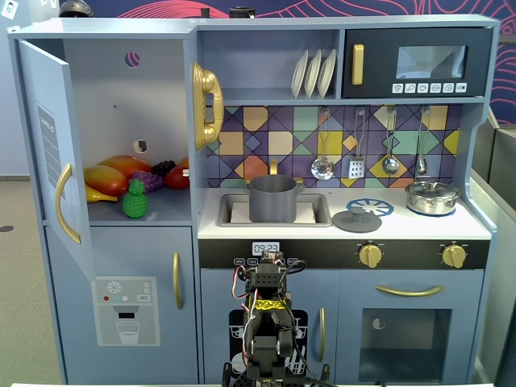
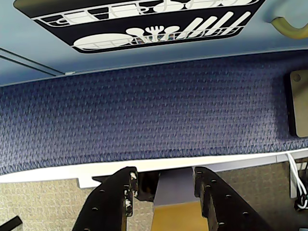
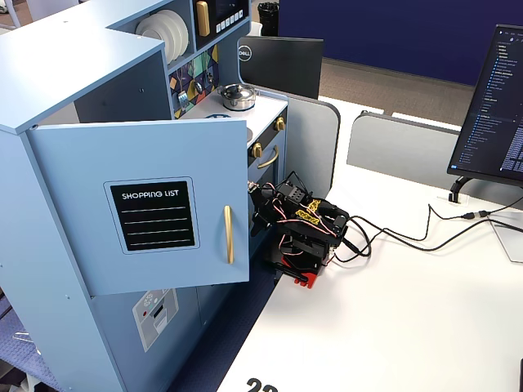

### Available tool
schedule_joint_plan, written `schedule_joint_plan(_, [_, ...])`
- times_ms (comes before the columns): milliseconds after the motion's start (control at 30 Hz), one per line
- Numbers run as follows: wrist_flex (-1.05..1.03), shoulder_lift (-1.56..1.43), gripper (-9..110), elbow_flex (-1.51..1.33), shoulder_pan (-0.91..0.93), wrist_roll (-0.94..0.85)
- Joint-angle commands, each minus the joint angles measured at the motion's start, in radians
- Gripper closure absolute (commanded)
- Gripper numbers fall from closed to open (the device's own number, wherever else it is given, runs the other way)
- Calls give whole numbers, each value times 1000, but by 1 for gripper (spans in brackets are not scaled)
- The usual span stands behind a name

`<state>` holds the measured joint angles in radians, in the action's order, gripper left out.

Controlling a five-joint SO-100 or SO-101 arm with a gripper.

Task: Pick up the green pineapple from the left cabinet and place it in the gray recipient

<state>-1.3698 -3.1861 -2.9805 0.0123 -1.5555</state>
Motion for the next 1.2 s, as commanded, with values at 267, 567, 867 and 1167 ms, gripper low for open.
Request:
schedule_joint_plan(267, [-160, 6, 101, -23, 29, 40])
schedule_joint_plan(567, [67, 11, 101, -21, -298, -40])
schedule_joint_plan(867, [1236, -34, 97, -14, -881, -20])
schedule_joint_plan(1167, [1367, 288, 88, 308, -867, -94])
